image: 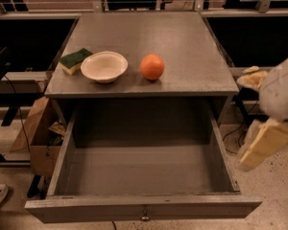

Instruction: Close top drawer

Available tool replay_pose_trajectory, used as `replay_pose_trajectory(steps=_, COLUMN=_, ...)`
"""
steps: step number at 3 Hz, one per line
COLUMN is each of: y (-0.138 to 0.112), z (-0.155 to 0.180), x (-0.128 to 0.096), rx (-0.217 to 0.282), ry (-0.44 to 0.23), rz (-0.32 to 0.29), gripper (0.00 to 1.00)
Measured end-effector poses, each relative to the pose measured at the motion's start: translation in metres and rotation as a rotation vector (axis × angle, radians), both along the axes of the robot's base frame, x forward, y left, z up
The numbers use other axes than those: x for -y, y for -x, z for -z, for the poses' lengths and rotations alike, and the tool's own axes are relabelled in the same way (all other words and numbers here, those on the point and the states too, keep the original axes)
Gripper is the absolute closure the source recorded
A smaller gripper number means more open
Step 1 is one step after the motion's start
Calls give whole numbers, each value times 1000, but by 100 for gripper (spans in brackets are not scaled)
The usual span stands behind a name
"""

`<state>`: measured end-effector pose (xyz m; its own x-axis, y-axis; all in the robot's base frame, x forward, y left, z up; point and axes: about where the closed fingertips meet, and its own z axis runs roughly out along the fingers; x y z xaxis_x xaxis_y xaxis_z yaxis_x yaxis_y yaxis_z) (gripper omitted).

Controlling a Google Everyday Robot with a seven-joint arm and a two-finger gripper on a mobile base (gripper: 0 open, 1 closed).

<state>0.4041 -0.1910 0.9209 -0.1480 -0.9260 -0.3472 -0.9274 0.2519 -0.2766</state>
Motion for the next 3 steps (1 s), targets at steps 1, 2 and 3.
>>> replay_pose_trajectory(steps=1, y=16, z=61, x=-18, rx=9, ry=-107, rz=-57, gripper=0)
replay_pose_trajectory(steps=2, y=20, z=129, x=-36, rx=-3, ry=-176, rz=-130, gripper=0)
replay_pose_trajectory(steps=3, y=20, z=184, x=-41, rx=-34, ry=-221, rz=-165, gripper=0)
